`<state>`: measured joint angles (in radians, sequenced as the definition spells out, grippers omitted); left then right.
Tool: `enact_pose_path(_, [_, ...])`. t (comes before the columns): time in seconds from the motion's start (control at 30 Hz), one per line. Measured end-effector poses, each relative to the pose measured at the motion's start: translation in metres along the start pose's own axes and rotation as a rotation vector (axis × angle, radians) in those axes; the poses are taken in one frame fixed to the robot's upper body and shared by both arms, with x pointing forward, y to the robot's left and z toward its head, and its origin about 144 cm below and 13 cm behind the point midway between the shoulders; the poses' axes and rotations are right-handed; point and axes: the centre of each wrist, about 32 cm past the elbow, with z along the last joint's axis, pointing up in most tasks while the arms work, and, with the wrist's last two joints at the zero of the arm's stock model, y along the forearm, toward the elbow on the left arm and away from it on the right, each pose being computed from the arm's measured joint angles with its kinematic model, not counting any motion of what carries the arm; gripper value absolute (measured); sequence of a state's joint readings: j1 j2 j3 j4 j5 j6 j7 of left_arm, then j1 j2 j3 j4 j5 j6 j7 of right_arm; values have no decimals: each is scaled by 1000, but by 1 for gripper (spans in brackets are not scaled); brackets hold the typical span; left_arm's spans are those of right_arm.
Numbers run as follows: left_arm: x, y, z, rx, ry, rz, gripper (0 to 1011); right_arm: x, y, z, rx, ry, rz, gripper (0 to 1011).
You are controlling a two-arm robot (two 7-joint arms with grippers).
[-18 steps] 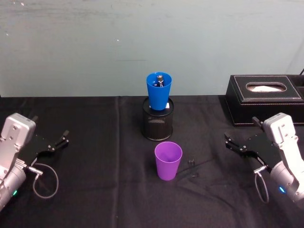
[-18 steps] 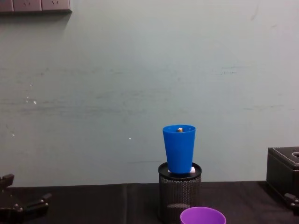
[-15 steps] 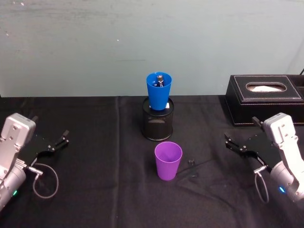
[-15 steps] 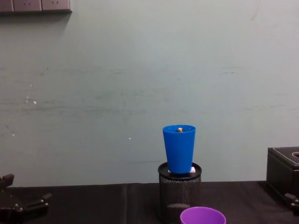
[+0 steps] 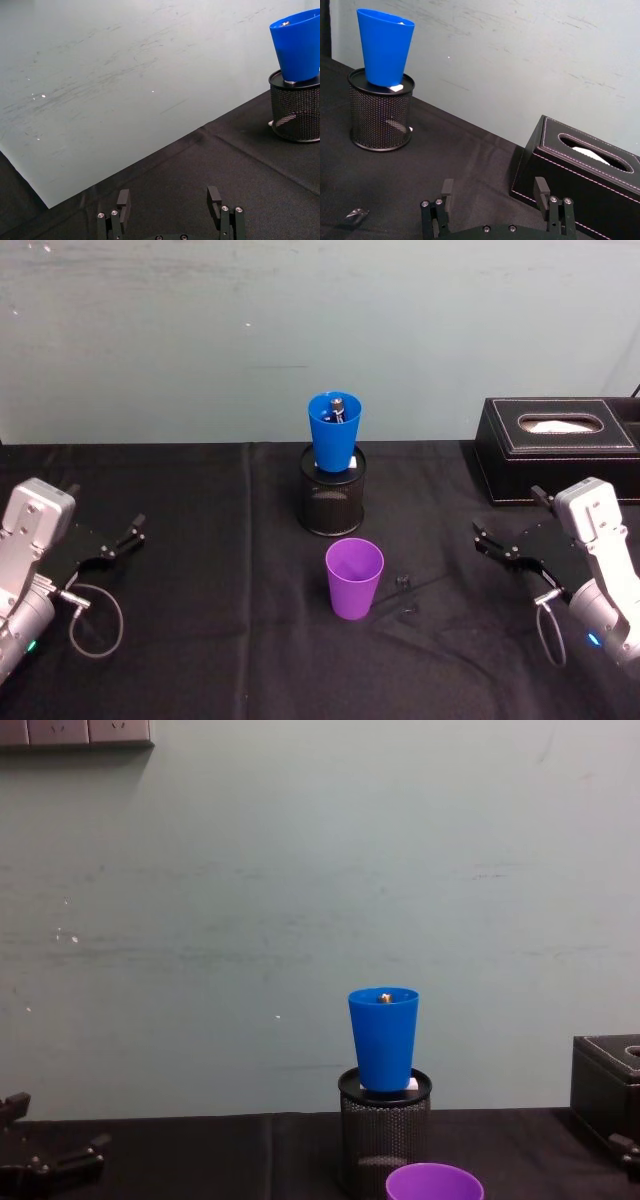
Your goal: Pick up one cup with a gripper and tap it against the other cup.
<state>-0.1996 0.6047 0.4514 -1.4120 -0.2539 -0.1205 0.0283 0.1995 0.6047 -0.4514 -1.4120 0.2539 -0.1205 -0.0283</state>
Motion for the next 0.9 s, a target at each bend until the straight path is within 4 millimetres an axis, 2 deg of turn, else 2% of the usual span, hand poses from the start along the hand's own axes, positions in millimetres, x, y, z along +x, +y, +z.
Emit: enact_pose_path(0.9, [0,0,0,0,0,0,1000,0,0,0,3,0,0,1002])
